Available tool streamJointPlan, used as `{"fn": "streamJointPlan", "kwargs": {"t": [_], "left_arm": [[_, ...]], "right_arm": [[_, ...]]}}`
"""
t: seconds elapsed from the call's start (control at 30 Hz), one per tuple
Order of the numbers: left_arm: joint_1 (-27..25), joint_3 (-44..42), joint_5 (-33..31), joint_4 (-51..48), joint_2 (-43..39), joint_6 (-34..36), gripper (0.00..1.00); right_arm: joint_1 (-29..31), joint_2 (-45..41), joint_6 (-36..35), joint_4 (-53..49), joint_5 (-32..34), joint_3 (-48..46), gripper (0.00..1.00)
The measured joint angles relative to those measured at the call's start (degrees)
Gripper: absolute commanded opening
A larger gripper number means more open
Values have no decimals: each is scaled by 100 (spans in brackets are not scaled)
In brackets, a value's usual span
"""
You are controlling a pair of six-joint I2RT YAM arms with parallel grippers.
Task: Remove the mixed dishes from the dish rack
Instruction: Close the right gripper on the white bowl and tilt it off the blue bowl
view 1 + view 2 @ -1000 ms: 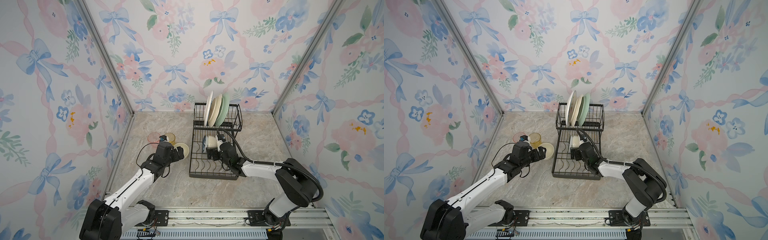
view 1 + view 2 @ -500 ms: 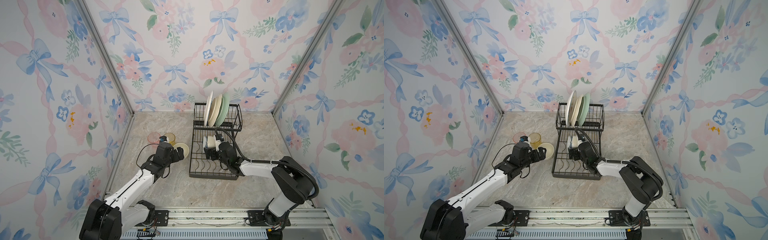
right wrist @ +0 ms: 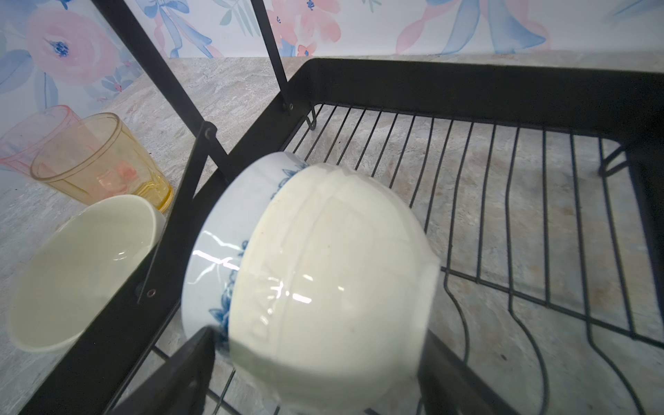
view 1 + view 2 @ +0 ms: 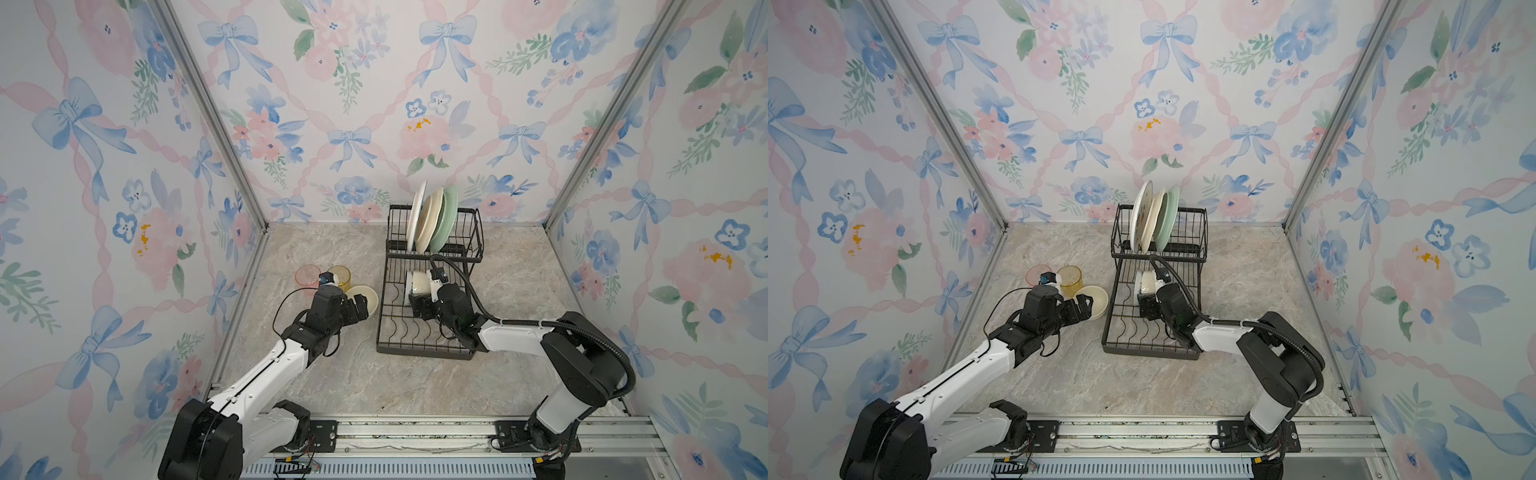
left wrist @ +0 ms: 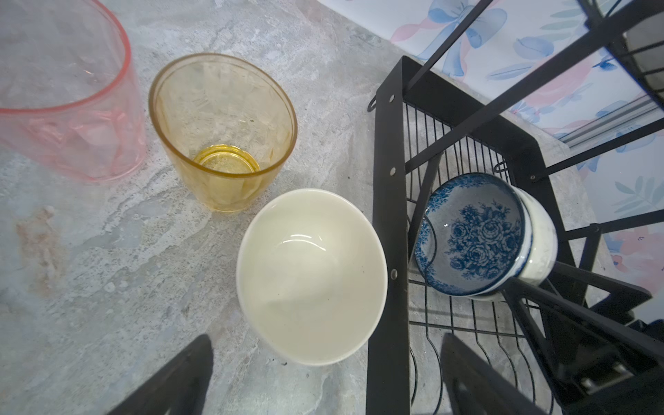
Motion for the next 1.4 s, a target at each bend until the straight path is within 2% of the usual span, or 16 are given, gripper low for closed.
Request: {"fn": "streamJointPlan", "kwargs": {"t": [0.2,0.9,1.4], "left_arm": [[0,-11,15,9,0,0,98],[-33,-31,61,9,2,0,98],[-63,-33,66,11,7,0,98]], "right_arm": [[0,0,0,4,2,0,87],[0,-70,2,129,188,-116,74],[79,-413,-46,-103,505,-201,71]]}}
